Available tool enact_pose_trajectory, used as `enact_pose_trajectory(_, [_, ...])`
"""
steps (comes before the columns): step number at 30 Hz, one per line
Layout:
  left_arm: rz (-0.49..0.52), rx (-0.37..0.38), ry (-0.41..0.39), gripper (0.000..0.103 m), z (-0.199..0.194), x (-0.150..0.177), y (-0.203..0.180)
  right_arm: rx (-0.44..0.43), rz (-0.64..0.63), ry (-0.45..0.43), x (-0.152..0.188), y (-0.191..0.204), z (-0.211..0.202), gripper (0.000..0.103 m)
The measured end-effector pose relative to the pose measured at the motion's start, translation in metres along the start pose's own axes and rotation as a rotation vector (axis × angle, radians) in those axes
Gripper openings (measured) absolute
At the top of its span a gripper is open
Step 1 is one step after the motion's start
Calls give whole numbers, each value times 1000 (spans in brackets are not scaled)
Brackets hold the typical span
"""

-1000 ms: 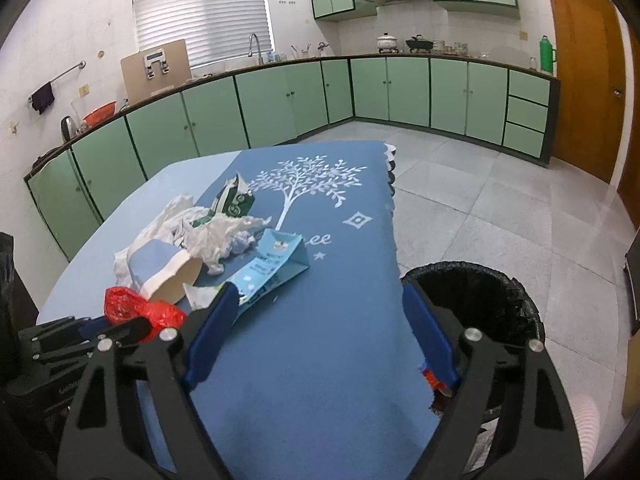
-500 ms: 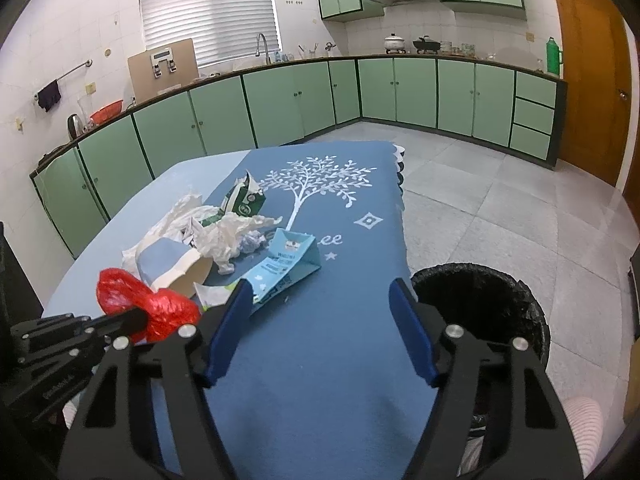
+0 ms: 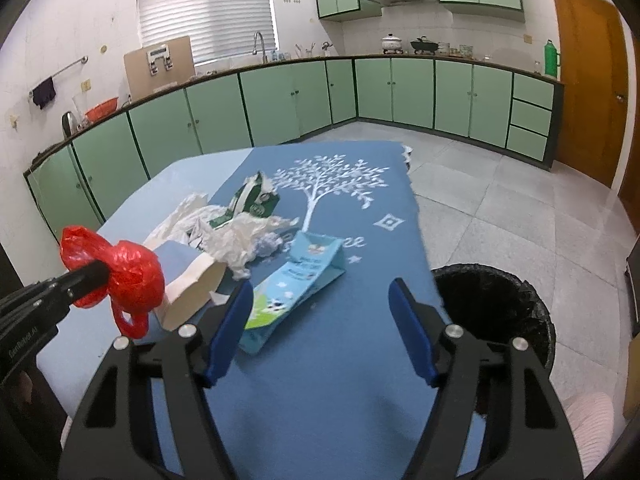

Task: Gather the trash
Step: 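Grasp the red plastic bag with the left tool while the right grasps the blue milk carton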

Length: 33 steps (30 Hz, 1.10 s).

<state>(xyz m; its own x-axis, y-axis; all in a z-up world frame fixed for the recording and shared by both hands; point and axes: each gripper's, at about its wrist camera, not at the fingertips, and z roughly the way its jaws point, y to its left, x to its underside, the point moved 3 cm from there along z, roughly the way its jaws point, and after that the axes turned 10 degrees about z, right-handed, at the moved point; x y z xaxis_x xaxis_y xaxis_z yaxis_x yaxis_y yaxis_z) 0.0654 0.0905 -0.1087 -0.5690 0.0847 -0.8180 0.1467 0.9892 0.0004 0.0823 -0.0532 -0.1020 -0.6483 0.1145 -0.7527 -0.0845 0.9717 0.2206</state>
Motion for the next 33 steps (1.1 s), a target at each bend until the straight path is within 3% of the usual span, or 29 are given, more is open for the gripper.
enact_pose_trajectory(8, [-44,-54,7,1,0,9,31,33,-34,19,13,38,24,74])
enact_pose_trajectory(15, [-58,-41,29,1,9,19,43,76,-41,64,20,48,46,74])
enact_pose_trajectory(26, [-76,-34,41,1,17,25,49,103,-71,104,23,39,52,74])
enact_pose_trajectory(33, [-61,-19,30,1,15,21,40,155,-27,118,24,0,31,74])
